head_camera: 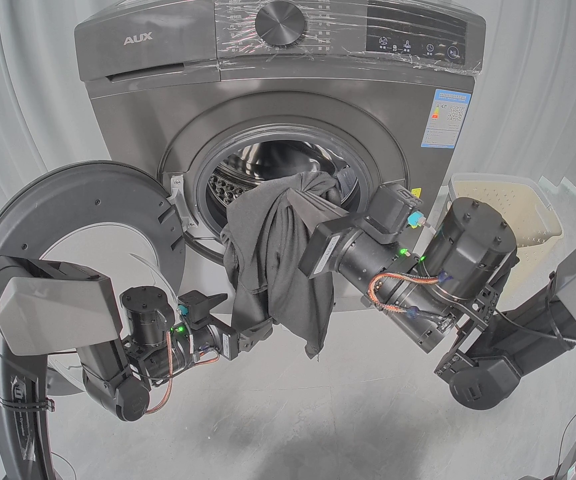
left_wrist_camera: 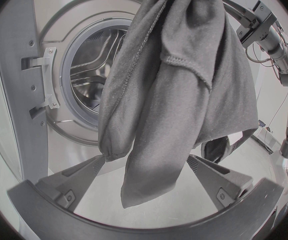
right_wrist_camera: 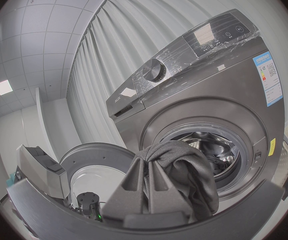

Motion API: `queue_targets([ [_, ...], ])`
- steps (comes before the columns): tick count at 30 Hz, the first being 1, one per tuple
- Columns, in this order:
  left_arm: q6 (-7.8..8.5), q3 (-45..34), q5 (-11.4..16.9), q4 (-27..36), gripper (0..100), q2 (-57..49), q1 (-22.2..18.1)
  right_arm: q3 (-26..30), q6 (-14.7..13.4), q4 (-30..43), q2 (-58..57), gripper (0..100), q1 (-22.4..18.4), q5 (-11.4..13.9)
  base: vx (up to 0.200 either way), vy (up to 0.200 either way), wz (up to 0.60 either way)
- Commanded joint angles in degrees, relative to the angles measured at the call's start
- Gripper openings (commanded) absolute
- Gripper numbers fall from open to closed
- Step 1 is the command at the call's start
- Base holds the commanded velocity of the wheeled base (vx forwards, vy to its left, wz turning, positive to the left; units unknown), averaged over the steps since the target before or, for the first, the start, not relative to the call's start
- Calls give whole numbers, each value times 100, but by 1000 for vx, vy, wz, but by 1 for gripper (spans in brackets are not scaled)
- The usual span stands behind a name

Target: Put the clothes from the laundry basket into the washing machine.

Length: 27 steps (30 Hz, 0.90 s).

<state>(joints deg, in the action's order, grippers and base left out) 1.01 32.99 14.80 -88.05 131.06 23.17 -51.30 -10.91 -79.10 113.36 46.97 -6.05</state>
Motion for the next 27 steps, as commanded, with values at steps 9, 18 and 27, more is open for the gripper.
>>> queue_targets([
  [9, -13, 296, -65, -37, 0, 130, 3, 94, 1, -114, -7, 0, 5, -11, 0, 0, 0],
  [18, 4, -495, 32, -54, 0, -617, 126, 182, 1, -114, 160, 0, -206, -2, 0, 0, 0],
  [27, 31, -2077, 585, -54, 0, -2533, 240, 313, 1, -290, 652, 0, -338, 51, 0, 0, 0],
])
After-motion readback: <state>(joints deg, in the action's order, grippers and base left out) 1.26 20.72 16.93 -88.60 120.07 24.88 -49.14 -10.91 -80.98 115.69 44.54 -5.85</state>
